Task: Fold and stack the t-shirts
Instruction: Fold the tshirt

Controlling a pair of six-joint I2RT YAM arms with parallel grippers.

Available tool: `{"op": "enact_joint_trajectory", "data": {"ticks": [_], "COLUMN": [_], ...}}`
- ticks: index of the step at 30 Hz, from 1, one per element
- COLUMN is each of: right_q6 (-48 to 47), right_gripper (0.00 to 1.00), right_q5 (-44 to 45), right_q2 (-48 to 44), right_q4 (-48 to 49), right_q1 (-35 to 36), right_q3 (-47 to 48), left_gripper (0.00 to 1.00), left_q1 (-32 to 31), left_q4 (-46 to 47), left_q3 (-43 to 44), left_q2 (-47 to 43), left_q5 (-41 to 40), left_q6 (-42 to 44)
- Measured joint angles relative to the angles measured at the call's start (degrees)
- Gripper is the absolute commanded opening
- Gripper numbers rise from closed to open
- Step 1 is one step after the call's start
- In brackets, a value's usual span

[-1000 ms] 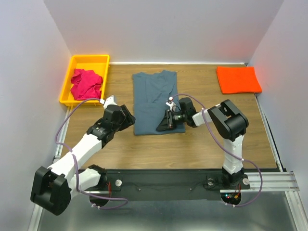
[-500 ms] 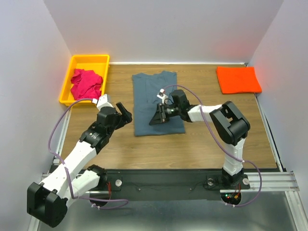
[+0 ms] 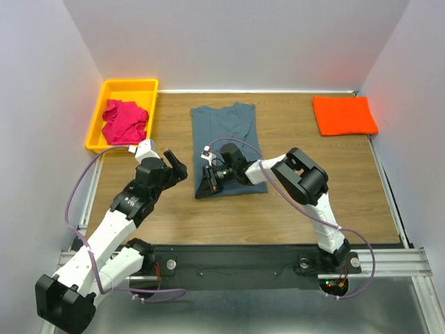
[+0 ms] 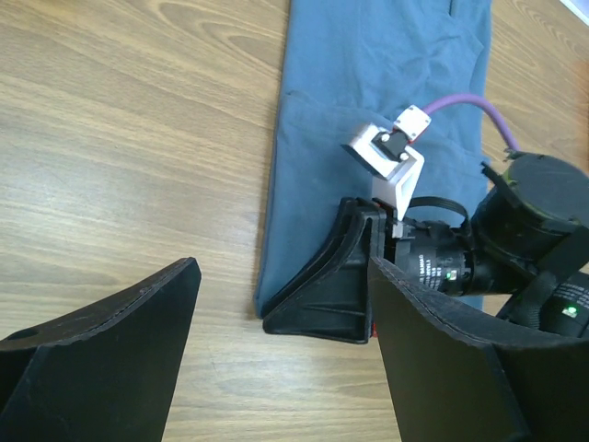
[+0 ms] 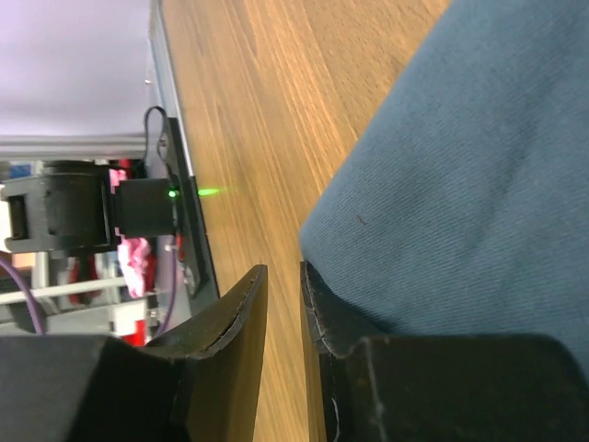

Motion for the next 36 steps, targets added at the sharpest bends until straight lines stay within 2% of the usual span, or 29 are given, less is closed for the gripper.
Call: {"op": "enact_joint_trajectory", "data": {"ticks": [8, 17, 24, 32, 36], "right_q6": [-1.88, -5.97, -9.6, -11.82, -12.66], "right_gripper": [0.27, 0.27, 0.26, 0.26, 0.36], "right_q5": [2.93, 4.5, 3.74, 1.86, 3.76], "right_q2": [-3.8, -21.29, -21.9, -20.72, -24.72], "right_q4": [-3.78, -5.25, -6.8, -6.82, -9.27], "right_q1": [0.04, -6.49, -13.9, -16.2, -16.33], "right_q3": [-0.28, -13.0, -22.99, -24.83, -25.75], "left_gripper": [0.86, 0.86, 0.85, 0.85, 0.83], "left_q1": [-0.02, -0.02, -0.02, -0.02, -0.11], "left_q4": [-0.44, -0.52, -0.52, -0.52, -0.59], "left_q3": [-0.07, -0.07, -0.07, -0.07, -0.07], "left_q2": [0.07, 1.42, 3.21, 9.57, 12.76], "left_q5": [0.7, 2.36, 4.13, 6.54, 7.65], "left_q6": [-0.02, -0.2, -0.42, -0.39, -0.35]}}
